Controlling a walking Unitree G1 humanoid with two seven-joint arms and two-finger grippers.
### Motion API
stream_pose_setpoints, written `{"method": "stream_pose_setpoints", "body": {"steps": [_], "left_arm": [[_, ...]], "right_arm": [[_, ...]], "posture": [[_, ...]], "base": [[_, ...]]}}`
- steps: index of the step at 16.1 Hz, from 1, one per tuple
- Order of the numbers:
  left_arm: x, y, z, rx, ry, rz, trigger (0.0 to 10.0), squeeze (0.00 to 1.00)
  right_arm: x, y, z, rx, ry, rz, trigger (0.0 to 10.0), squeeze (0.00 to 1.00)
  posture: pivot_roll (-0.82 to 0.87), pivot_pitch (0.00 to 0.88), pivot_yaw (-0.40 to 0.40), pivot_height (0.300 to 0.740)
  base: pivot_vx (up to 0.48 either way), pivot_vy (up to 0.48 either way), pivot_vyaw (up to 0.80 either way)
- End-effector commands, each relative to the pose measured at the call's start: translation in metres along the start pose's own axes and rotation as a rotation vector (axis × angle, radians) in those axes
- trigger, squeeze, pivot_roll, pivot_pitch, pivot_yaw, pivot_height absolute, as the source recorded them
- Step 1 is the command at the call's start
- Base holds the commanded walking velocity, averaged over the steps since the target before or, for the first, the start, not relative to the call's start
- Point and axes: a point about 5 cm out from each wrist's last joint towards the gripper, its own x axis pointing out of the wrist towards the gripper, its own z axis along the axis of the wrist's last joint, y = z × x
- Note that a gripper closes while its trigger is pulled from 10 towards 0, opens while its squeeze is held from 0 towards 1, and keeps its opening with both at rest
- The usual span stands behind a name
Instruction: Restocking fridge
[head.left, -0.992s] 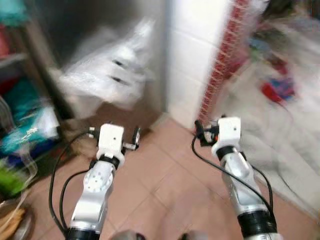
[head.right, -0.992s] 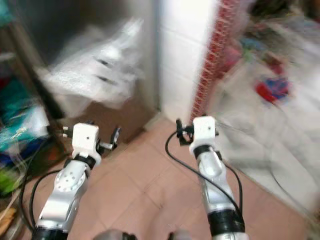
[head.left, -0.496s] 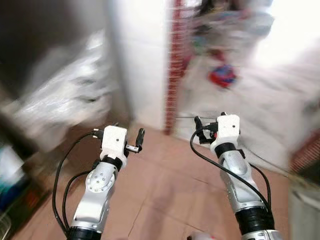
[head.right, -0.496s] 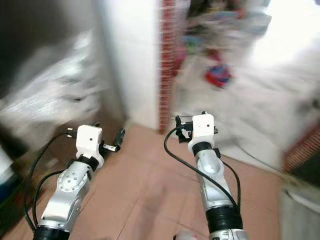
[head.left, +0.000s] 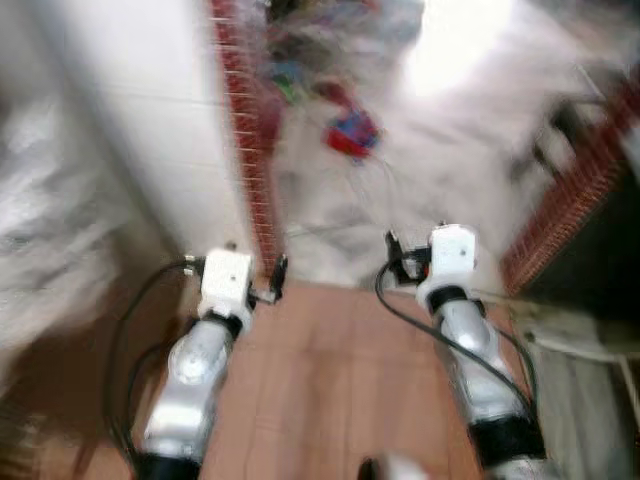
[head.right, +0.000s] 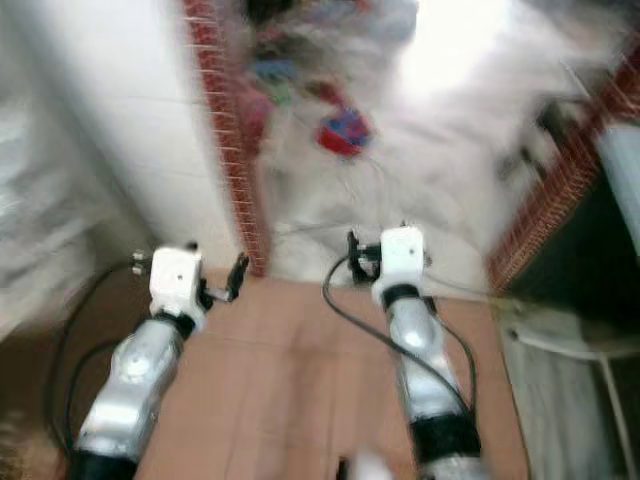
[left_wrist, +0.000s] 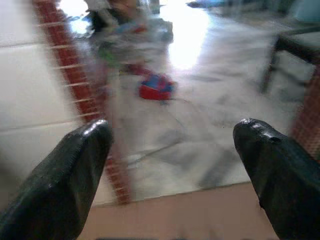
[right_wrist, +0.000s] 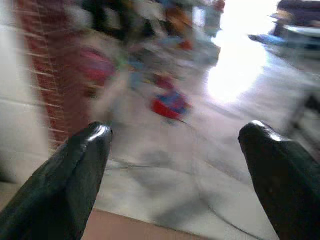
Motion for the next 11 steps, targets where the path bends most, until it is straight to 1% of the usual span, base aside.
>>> {"method": "stream_pose_setpoints", "body": {"steps": [1, 2, 11], "left_arm": [[-0.0025, 0.0034, 0.0003, 0.012, -0.001, 0.008, 10.0, 0.0], [-0.0031, 0.0049, -0.0003, 0.009, 0.0, 0.014, 10.0, 0.0], [-0.002, 0.0045, -0.0007, 0.002, 0.003, 0.018, 10.0, 0.0]], "right_arm": [[0.0034, 0.0026, 0.0069, 0.012, -0.028, 0.003, 10.0, 0.0], [0.0046, 0.0043, 0.0076, 0.01, -0.03, 0.007, 10.0, 0.0], [0.0049, 0.0019, 0.0072, 0.016, -0.026, 0.0, 10.0, 0.0]], "posture": [[0.02, 0.0, 0.049, 0.74], [0.02, 0.0, 0.047, 0.74], [0.01, 0.0, 0.04, 0.74]], "base": [[0.292, 0.0, -0.8], [0.24, 0.244, -0.8], [0.0, 0.422, -0.8]]}}
